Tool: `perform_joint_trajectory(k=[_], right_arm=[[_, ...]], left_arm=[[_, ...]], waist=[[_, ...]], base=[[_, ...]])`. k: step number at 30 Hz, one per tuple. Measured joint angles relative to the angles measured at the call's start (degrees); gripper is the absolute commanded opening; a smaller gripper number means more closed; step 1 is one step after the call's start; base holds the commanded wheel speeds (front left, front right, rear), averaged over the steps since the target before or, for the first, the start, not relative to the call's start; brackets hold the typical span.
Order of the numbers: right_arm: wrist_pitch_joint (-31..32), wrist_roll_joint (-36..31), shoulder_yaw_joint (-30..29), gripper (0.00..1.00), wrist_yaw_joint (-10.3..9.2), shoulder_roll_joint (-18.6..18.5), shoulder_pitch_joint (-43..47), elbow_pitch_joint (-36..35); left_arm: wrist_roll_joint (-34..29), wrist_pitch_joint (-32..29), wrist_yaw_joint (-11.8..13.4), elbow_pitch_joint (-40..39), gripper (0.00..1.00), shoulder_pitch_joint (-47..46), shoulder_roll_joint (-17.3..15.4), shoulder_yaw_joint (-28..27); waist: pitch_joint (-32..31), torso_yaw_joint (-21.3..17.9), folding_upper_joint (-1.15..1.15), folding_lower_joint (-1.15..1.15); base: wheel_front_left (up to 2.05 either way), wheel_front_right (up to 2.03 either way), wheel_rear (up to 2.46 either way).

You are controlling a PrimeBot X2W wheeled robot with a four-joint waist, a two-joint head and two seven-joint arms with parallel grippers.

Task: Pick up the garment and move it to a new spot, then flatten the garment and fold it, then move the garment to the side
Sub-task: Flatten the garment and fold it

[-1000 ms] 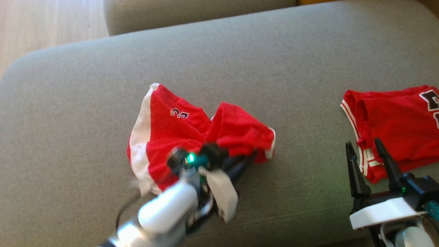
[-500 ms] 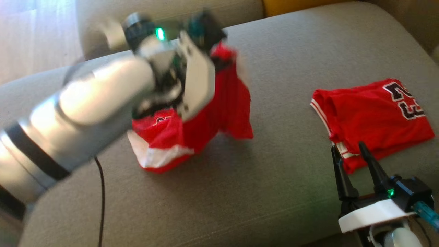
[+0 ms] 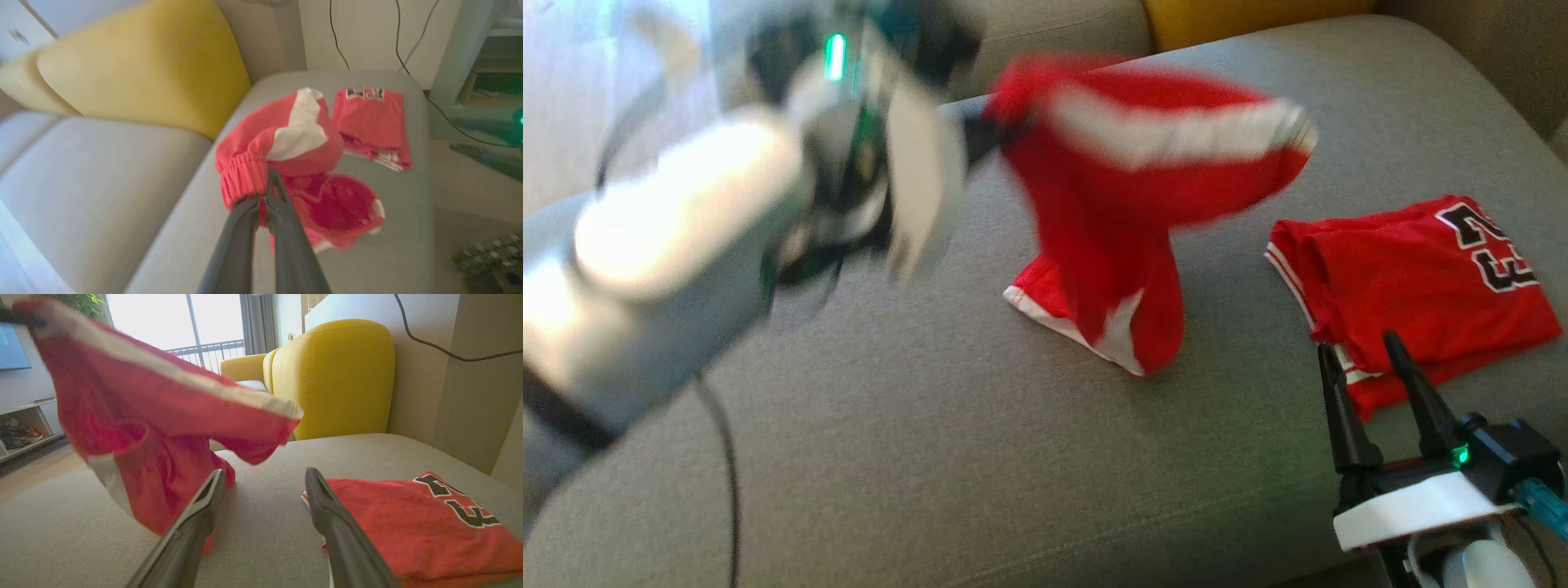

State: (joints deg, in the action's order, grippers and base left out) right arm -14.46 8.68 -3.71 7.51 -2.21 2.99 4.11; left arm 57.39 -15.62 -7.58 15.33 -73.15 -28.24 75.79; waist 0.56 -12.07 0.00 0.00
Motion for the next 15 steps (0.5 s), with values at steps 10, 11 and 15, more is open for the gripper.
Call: perform_joint_trajectory(k=[10, 11, 15], right_arm=[[0.0, -0.8, 1.8, 1.00, 0.00, 0.0, 1.4, 4.0], [0.0, -1.1, 2.7, 1.00, 0.00, 0.0, 1.0, 5.7], [0.0, -1.9, 6.0, 1.00, 0.00, -0.2, -4.5, 14.9]], left_arm=[[1.2, 17.1, 5.3, -5.6, 0.00, 31.5, -11.6, 0.8], [1.2, 19.2, 6.5, -5.6, 0.00, 33.6, -11.5, 0.7], [1.7, 26.9, 9.9, -4.4, 0.00, 39.1, -10.5, -0.9]], waist=[[0.4, 6.1, 0.00, 0.00], [0.5, 6.8, 0.00, 0.00], [1.4, 9.7, 0.00, 0.00]], base=[[0.00, 0.00, 0.00], [0.00, 0.00, 0.00], [0.00, 0.00, 0.00]])
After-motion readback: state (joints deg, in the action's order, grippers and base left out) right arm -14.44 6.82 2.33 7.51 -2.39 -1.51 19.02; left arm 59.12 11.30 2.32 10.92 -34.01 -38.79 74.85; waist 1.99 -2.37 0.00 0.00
